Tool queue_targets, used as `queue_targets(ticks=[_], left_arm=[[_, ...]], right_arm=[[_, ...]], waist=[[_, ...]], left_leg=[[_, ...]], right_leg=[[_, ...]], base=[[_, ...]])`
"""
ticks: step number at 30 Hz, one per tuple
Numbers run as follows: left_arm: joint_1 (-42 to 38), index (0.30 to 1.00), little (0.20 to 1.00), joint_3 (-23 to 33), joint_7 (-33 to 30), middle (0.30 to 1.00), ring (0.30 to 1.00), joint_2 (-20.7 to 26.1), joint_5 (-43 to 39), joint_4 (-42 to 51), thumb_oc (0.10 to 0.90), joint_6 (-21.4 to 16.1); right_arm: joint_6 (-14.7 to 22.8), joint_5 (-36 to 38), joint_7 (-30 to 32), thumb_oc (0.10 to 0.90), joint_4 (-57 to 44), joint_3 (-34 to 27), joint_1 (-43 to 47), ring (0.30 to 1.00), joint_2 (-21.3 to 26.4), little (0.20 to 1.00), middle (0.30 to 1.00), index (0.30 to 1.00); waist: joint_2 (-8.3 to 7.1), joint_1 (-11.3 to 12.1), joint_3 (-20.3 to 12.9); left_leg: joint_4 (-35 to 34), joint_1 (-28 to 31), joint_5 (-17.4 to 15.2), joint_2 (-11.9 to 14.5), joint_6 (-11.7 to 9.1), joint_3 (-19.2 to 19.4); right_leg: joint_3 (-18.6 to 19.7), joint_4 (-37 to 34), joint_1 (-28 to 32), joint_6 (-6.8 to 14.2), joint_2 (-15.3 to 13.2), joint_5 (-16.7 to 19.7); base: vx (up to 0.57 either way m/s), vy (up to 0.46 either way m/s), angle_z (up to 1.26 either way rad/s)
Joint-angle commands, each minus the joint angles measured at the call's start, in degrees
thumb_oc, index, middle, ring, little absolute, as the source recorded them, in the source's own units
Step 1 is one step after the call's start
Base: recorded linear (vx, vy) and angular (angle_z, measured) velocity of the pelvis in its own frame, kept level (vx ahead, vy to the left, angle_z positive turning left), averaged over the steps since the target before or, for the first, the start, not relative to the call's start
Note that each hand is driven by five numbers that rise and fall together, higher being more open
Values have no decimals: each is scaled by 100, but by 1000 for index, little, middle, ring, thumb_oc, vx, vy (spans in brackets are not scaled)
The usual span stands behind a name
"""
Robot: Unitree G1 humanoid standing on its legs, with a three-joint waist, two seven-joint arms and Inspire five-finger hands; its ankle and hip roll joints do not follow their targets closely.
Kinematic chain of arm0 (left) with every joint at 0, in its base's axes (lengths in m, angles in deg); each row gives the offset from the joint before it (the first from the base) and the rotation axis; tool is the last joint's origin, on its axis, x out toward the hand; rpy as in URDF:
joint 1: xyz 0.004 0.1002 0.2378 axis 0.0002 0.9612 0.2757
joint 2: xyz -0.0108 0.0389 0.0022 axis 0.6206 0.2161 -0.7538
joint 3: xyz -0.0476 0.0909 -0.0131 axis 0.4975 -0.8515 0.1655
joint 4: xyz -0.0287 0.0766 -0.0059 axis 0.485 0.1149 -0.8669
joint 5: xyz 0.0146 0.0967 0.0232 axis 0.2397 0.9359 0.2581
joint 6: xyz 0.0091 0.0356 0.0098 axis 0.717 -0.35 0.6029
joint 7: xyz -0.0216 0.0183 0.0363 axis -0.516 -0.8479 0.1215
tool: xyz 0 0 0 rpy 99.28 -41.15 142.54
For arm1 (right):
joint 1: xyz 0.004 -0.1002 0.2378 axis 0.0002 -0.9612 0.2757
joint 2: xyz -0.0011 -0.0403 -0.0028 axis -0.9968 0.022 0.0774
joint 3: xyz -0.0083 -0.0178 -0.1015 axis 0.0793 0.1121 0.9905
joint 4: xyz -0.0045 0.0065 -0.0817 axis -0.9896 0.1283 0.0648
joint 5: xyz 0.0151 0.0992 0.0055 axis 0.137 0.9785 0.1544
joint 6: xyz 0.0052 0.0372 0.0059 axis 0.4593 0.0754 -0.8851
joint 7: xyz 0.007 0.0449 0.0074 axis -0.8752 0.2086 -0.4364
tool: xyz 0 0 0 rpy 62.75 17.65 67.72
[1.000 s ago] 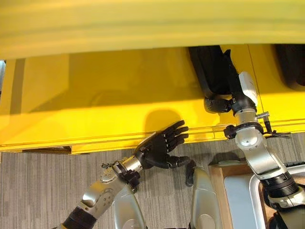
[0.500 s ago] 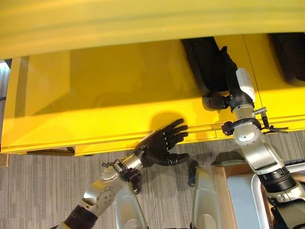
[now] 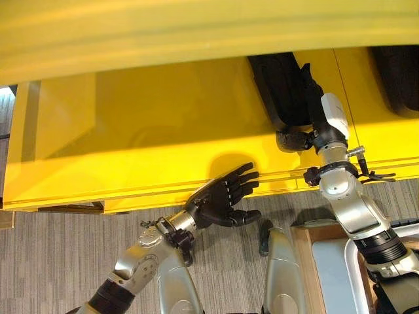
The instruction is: Move parts from the plastic box to the shelf.
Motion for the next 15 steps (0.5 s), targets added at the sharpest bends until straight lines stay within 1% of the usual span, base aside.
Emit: queue_targets(ticks=[1, 5, 7, 9, 10, 11, 13, 15], left_arm=[[-275, 1000, 1000, 327, 54, 1000, 1000, -203, -199, 416, 900, -318], [-250, 1000, 1000, 337, 112, 1000, 1000, -216, -295, 411, 900, -338], [-233, 1000, 1000, 345, 107, 1000, 1000, -231, -318, 432, 900, -301], [-226, 1000, 1000, 349, 118, 1000, 1000, -233, -314, 426, 900, -280], [-225, 1000, 1000, 350, 124, 1000, 1000, -247, -313, 424, 900, -270], [-224, 1000, 1000, 353, 135, 1000, 1000, -239, -312, 429, 900, -267], [-211, 1000, 1000, 338, 181, 1000, 1000, -248, -368, 431, 900, -290], [-179, 1000, 1000, 353, 284, 1000, 1000, -255, -463, 439, 900, -254]], right_arm=[[-51, 19, -219, 900, 25, 159, -150, 1000, -117, 1000, 1000, 1000], [53, 478, -301, 900, -35, 145, -241, 1000, -147, 1000, 1000, 1000], [120, 846, -422, 900, -67, 149, -264, 1000, -177, 1000, 1000, 1000], [154, 915, -459, 900, -110, 154, -307, 1000, -206, 1000, 1000, 1000], [208, 1063, -529, 900, -104, 166, -310, 1000, -225, 1000, 1000, 1000], [200, 1430, -716, 900, -151, 199, -308, 1000, -235, 1000, 1000, 1000], [199, 1737, -895, 900, -208, 222, -370, 1000, -279, 1000, 1000, 1000], [224, 2236, -1137, 900, -193, 297, -392, 1000, -325, 1000, 1000, 1000]], waist=[[27, 105, -139], [19, 84, -111], [16, 84, -102], [10, 81, -103], [11, 84, -104], [10, 89, -106], [5, 89, -105], [3, 106, -111]], left_leg=[[-511, 293, -138, -193, 245, 259], [-484, 325, -171, -193, 253, 277], [-481, 331, -173, -195, 251, 275], [-475, 330, -177, -193, 251, 284], [-473, 323, -177, -200, 254, 283], [-484, 323, -168, -202, 248, 290], [-483, 325, -172, -207, 253, 296], [-491, 344, -178, -222, 263, 317]], right_leg=[[-242, 782, 335, -21, -11, -945], [-237, 818, 348, -20, -30, -971], [-231, 821, 352, -20, -27, -970], [-237, 819, 351, -24, -32, -968], [-234, 812, 346, -24, -29, -961], [-242, 800, 348, -23, -30, -956], [-249, 797, 347, -31, -34, -953], [-267, 771, 368, -36, -40, -943]], base=[[0, 0, 0], [0, 0, 0], [0, 0, 0], [0, 0, 0], [0, 0, 0], [0, 0, 0], [0, 0, 0], [7, -15, -1]])
